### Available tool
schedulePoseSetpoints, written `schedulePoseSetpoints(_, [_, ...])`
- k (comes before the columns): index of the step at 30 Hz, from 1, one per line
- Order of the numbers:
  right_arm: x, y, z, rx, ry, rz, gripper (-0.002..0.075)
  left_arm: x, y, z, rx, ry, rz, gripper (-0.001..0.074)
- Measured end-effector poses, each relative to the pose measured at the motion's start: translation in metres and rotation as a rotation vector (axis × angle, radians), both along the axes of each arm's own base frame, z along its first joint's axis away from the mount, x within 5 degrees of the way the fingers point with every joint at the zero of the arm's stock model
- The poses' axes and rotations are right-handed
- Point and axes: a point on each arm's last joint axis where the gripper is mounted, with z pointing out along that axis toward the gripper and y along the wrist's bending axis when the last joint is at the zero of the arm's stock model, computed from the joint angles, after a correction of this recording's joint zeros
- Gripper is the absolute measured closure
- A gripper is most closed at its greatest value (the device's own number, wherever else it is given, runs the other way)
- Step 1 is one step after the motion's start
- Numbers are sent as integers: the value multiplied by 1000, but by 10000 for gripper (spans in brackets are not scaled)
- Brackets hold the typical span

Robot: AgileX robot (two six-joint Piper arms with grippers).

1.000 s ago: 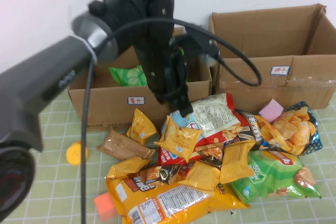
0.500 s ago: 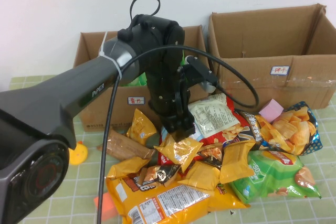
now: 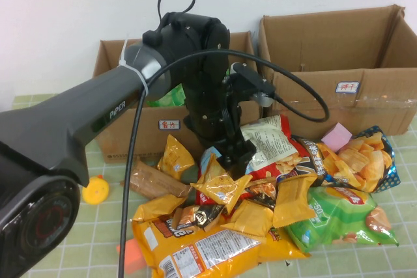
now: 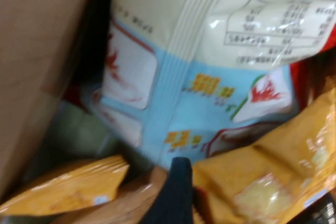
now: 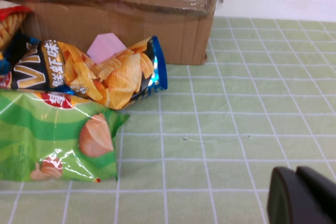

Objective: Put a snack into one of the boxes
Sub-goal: Pick up the biscuit

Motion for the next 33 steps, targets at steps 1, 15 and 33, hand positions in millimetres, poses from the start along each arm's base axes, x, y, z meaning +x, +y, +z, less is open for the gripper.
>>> schedulePoseSetpoints(1, [0,0,0,0,0,0,728,0,1,1,13,-10,-1,43])
schedulePoseSetpoints(15, [0,0,0,0,0,0,728,-3,-4,-2,-17,24,45,43])
schedulePoseSetpoints(33, [0,0,0,0,0,0,728,-11,7,-36,91,92,34,43])
